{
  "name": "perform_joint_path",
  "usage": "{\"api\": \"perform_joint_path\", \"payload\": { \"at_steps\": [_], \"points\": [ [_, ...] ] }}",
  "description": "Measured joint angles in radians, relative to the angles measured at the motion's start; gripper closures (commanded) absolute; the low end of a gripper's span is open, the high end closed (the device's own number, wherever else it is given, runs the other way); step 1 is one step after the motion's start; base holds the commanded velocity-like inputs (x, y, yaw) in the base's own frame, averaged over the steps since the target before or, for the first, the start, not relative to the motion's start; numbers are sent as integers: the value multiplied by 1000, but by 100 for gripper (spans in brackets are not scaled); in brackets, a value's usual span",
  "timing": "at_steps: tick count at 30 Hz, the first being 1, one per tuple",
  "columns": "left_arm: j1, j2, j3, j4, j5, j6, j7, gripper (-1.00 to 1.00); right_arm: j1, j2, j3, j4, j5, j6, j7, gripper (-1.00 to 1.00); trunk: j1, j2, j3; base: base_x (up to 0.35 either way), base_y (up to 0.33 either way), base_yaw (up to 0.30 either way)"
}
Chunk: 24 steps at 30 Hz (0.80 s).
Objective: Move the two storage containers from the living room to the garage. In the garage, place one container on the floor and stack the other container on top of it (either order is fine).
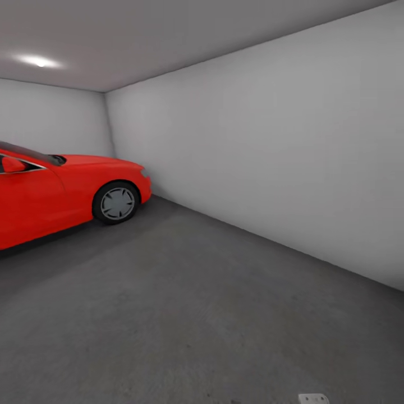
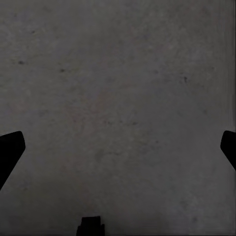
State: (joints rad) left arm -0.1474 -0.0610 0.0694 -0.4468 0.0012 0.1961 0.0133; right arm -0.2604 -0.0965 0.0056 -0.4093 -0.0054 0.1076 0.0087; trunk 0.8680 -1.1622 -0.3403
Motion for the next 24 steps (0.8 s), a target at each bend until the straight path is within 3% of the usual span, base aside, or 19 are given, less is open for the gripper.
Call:
{"api": "perform_joint_path", "payload": {
  "at_steps": [24],
  "points": [
    [0, 1, 3, 0, 0, 1, -1, -100, 0, 0, 0, 0, 0, 0, 0, -100, 0, 0, 0, -300, 19, -275]
  ]
}}
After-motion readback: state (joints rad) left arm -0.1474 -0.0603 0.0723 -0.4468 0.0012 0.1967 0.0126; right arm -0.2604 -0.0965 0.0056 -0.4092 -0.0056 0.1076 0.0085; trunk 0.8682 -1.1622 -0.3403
